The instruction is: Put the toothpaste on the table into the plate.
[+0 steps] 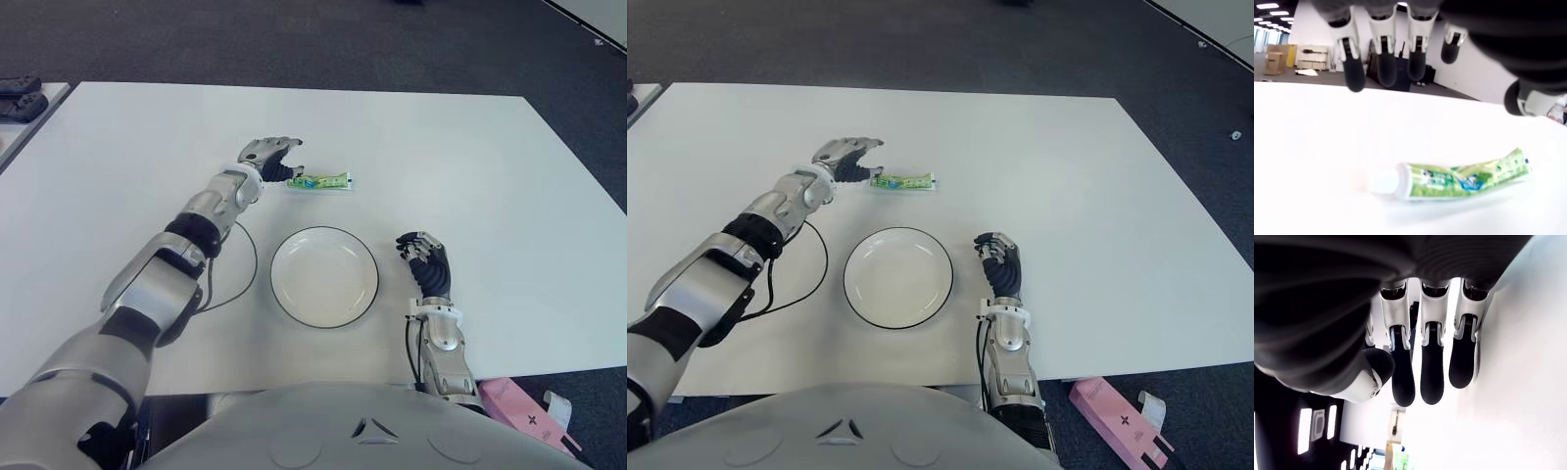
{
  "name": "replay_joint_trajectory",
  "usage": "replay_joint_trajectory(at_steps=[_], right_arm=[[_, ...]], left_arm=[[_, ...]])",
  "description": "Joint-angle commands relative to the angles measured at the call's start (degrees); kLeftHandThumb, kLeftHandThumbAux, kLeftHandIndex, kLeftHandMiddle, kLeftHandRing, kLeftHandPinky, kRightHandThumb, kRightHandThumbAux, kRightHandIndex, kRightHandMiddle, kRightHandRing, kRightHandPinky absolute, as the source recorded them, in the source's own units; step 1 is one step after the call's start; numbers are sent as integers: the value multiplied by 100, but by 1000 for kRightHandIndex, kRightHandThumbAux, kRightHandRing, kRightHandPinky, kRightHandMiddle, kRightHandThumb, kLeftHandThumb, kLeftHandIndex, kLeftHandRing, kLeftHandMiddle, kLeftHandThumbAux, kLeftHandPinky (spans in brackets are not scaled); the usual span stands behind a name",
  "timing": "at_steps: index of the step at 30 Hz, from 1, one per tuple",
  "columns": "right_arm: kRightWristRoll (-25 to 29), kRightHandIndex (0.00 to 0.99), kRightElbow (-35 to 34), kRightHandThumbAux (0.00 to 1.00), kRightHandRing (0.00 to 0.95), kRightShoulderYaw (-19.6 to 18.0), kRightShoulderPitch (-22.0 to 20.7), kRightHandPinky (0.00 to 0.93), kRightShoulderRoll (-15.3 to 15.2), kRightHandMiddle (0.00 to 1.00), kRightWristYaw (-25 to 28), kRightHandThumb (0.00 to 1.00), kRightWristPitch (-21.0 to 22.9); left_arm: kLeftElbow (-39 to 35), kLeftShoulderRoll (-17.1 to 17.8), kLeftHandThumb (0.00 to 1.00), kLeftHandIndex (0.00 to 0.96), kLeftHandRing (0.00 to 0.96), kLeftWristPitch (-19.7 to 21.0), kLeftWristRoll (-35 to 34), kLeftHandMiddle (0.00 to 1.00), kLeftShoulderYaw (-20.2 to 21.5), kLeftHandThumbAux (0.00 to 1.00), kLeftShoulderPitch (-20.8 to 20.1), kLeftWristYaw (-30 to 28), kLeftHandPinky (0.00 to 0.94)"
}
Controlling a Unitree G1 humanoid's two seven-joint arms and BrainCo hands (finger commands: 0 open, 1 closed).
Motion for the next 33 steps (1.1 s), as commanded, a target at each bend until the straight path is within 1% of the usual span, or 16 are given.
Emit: replay_joint_trajectory(at_steps=[1, 5, 13, 18, 24, 27, 33], right_arm=[[-12, 427, 76, 732, 460, -3, 99, 470, 21, 474, -9, 717, 71], [-22, 427, 46, 732, 464, 1, 124, 464, 16, 476, -4, 717, 81], [-5, 426, 12, 732, 460, -13, 167, 448, 20, 470, 0, 716, 121], [4, 427, 6, 731, 460, -22, 192, 451, 20, 468, 3, 716, 108], [12, 427, -13, 731, 463, -17, 226, 460, 20, 475, 9, 716, 41], [-3, 427, -11, 731, 466, -8, 245, 465, 5, 478, 15, 716, -12], [12, 427, -33, 731, 470, -8, 299, 467, -3, 481, 36, 716, -41]], left_arm=[[284, -27, 470, 13, 109, -189, 143, 73, -290, 266, -149, -317, 202], [617, -86, 483, 3, 79, -461, 245, 46, -572, 271, -268, -649, 166], [999, -189, 498, 0, 35, -764, 294, 6, -833, 293, -372, -953, 123], [1268, -347, 495, 0, 8, -795, 353, 1, -984, 303, -333, -879, 109], [1397, -406, 484, 0, 0, -912, 335, 0, -1055, 306, -365, -971, 98], [1459, -457, 485, 0, 0, -964, 310, 0, -1089, 309, -385, -1094, 99], [1535, -583, 498, 0, 1, -949, 219, 0, -1098, 305, -419, -1452, 141]])
